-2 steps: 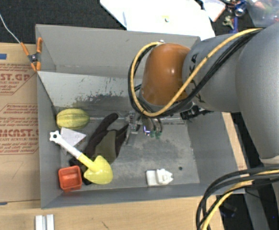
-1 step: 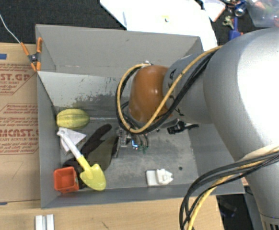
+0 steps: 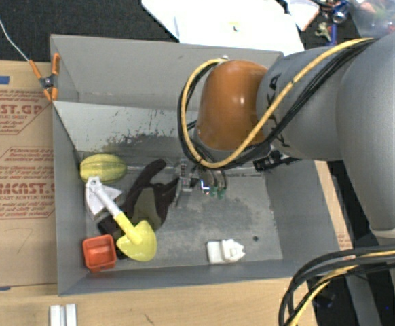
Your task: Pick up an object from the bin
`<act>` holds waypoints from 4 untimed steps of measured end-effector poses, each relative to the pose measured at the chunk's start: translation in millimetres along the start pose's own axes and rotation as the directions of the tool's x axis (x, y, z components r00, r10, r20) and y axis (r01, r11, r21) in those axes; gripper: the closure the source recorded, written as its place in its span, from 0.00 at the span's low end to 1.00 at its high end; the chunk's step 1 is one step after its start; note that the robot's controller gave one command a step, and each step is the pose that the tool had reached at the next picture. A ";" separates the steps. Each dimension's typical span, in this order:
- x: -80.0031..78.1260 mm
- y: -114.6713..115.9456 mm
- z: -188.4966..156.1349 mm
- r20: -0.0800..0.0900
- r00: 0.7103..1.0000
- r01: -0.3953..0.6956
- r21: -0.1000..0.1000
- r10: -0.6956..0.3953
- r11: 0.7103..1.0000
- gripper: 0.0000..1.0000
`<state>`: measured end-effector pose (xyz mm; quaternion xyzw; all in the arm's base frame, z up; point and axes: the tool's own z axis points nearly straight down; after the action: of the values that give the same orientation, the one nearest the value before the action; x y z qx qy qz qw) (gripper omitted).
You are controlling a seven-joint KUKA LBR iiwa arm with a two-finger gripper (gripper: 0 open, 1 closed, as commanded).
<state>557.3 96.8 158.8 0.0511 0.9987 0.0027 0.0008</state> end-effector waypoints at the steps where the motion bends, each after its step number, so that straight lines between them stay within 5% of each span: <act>1: -5.2 14.3 0.5 0.007 0.999 -0.034 -0.001 0.034 0.999 1.00; 2: -23.3 23.9 83.6 0.005 0.996 -0.089 -0.003 0.089 0.996 1.00; 3: -30.8 26.4 67.4 0.005 0.996 -0.091 -0.002 0.091 0.996 1.00; 4: -25.0 21.8 -15.5 0.002 0.991 -0.136 -0.002 0.136 0.991 1.00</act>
Offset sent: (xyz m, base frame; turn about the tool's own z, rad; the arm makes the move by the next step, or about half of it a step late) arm 0.0265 0.0225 -0.0888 0.0936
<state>584.3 115.8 174.5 0.1192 0.9929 0.0037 0.0019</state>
